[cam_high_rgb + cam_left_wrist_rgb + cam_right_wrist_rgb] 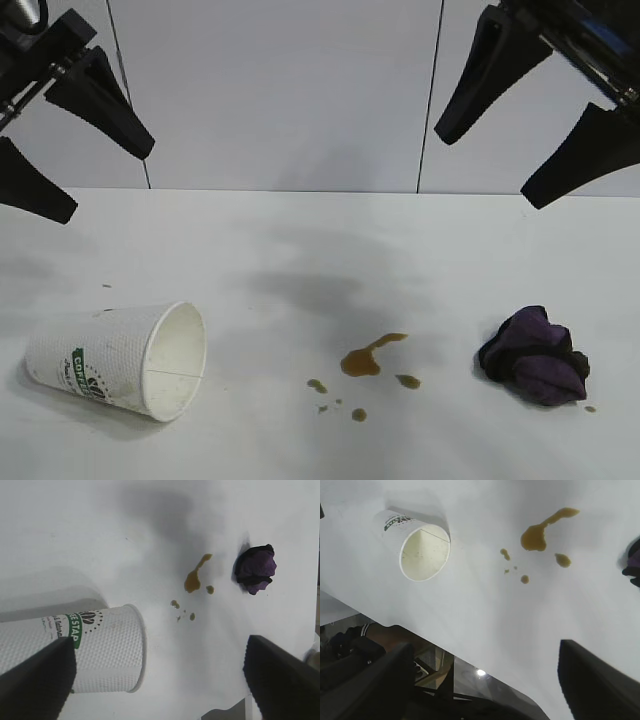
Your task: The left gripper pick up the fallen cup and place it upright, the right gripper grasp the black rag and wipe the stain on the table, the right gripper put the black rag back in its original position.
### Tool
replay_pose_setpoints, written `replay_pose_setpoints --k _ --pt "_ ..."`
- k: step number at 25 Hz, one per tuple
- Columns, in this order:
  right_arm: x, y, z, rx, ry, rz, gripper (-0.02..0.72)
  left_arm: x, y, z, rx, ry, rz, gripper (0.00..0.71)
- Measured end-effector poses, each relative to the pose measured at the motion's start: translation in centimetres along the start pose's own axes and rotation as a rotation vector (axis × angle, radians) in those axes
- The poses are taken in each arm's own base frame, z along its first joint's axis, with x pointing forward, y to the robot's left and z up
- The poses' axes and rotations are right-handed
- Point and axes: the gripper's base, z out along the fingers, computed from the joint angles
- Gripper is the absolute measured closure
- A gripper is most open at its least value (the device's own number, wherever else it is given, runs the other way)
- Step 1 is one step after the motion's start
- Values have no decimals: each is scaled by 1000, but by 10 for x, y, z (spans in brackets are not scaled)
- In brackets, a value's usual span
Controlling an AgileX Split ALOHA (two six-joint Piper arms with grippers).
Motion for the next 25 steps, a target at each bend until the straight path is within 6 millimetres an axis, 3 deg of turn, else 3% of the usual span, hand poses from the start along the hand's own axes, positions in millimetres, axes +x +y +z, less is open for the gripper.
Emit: replay_pose_setpoints --k 15,25 --pt "-2 0 0 3 -19 0 156 0 0 0 -1 -2 0 56" --pt "-2 0 0 3 -19 0 156 -10 5 -1 -54 -109 33 56"
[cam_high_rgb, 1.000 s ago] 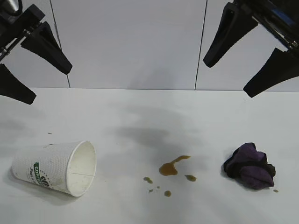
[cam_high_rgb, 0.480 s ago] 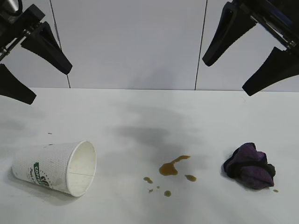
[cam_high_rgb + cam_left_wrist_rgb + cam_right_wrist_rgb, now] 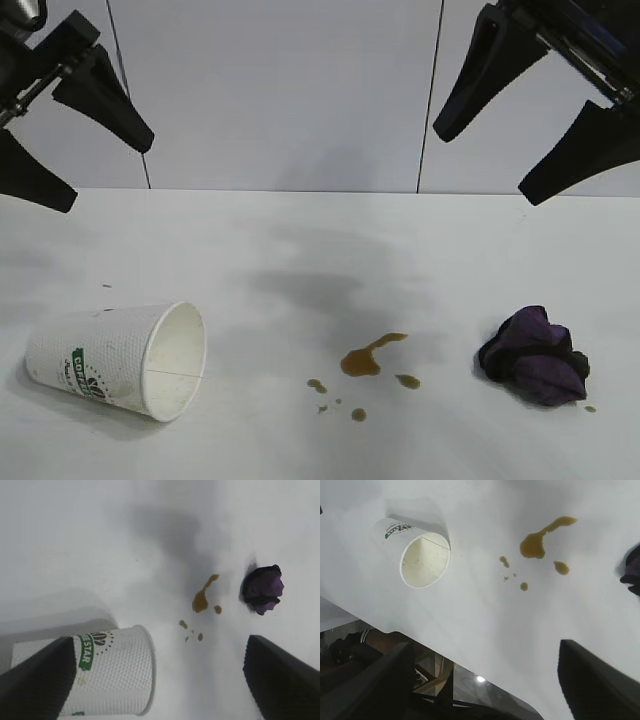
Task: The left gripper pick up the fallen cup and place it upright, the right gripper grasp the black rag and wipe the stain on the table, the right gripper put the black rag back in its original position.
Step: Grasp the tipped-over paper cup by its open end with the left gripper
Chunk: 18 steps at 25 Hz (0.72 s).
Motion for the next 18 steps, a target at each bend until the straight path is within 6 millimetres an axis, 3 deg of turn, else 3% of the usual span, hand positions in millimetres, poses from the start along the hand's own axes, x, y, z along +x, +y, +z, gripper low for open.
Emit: replay_pose_setpoints --k 6,10,15,18 --pt "0 0 0 0 0 0 156 -11 -2 -4 -12 -69 183 63" --pt "0 0 0 0 0 0 156 -12 -23 -9 44 13 502 64" --pt "0 0 0 0 0 0 156 23 -65 15 86 335 1108 65" --pt "0 0 0 0 0 0 156 42 -86 31 27 489 1358 74"
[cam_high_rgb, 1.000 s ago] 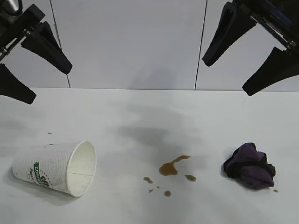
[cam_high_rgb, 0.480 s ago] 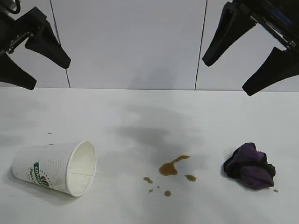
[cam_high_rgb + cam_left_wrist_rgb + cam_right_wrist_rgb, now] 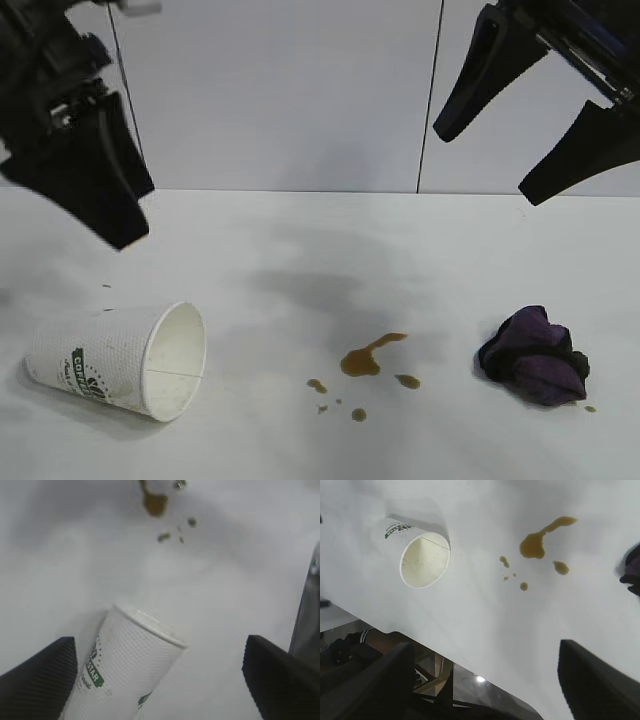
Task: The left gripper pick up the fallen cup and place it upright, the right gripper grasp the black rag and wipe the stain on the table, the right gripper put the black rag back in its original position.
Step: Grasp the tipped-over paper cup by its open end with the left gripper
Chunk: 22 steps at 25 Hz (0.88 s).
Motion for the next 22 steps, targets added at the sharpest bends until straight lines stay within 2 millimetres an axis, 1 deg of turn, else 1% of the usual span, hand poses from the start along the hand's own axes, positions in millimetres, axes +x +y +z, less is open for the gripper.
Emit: replay_pose_setpoints --k 2,4,7,16,22 --pt "0 0 0 0 0 0 156 -12 -10 7 -19 108 135 75" --pt "0 0 0 0 -1 0 156 -19 -15 11 -60 200 237 76" --pt "0 0 0 0 -1 0 156 -25 -16 15 -126 282 317 77" --pt "0 0 0 1 -2 0 156 -23 -10 35 -113 351 316 77" --pt "0 0 0 3 -1 -1 156 -20 -3 59 -75 375 291 77"
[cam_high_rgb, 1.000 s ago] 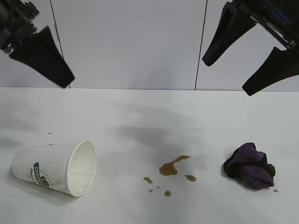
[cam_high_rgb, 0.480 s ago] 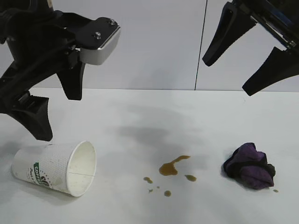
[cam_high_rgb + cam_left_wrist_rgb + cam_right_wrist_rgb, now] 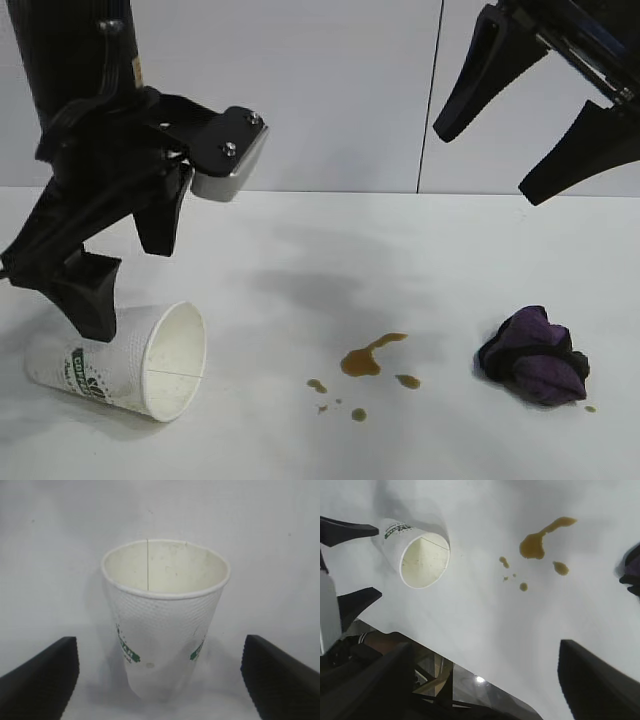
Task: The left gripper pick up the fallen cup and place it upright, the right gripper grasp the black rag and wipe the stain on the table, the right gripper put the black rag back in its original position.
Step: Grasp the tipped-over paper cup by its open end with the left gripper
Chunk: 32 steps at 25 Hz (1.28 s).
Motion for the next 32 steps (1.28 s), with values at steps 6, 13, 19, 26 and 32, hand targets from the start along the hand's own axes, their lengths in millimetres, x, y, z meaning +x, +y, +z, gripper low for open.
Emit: replay_pose_setpoints --k 6,13,19,26,32 --pt "0 0 0 2 -2 -1 156 -4 4 24 36 14 4 77" --pt "-2 -2 0 20 -24 -7 156 -6 7 54 85 48 17 77" --pt "-2 -4 0 44 -25 -18 156 -9 11 65 63 36 3 28" --pt "-4 -4 0 49 -40 -19 156 -10 13 65 34 22 -3 17" --pt "-4 -4 0 49 -40 -19 156 -11 15 65 21 12 -6 22"
